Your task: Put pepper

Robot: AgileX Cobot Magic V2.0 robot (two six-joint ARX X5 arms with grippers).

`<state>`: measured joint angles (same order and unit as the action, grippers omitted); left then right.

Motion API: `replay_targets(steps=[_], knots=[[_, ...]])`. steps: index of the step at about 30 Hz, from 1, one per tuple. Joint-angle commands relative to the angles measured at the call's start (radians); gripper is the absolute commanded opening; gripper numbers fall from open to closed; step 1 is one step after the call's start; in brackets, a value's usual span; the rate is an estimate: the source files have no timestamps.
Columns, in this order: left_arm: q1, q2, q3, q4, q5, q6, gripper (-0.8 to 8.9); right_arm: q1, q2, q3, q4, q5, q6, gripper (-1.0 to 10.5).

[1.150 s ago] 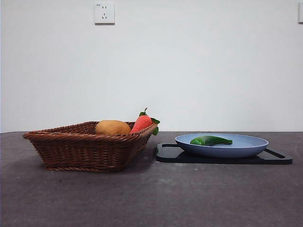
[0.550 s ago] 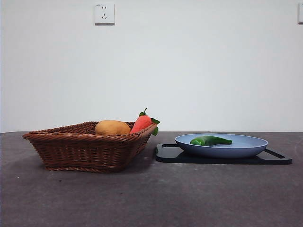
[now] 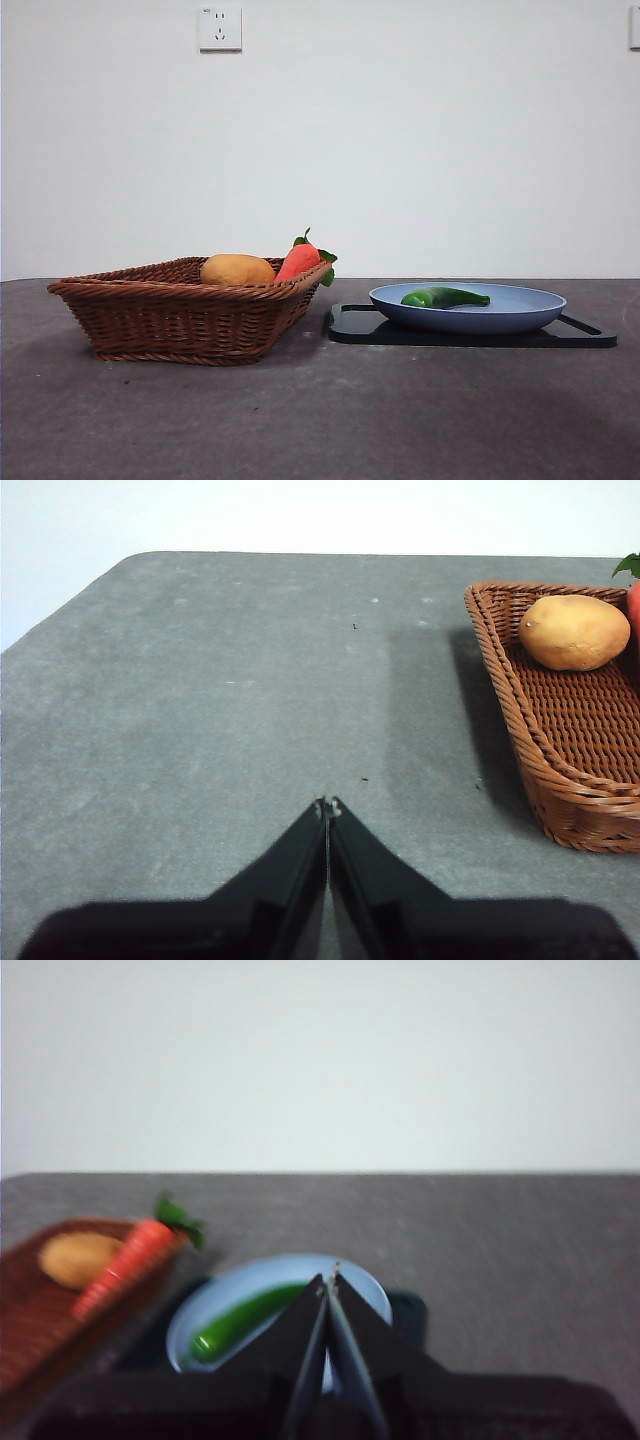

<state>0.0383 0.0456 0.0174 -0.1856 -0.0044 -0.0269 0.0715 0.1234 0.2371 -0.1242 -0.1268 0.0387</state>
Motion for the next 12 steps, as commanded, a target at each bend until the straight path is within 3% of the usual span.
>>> replay_targets(steps=[1,12], knots=[[0.003,-0.003,-0.011,0.013,0.006,-0.006,0.08,0.000,-0.049,-0.076,0.027,0.022,0.014,0.1],[0.003,-0.003,-0.011,0.013,0.006,-0.006,0.08,0.000,-0.124,-0.229,0.017,0.029,0.026,0.1]])
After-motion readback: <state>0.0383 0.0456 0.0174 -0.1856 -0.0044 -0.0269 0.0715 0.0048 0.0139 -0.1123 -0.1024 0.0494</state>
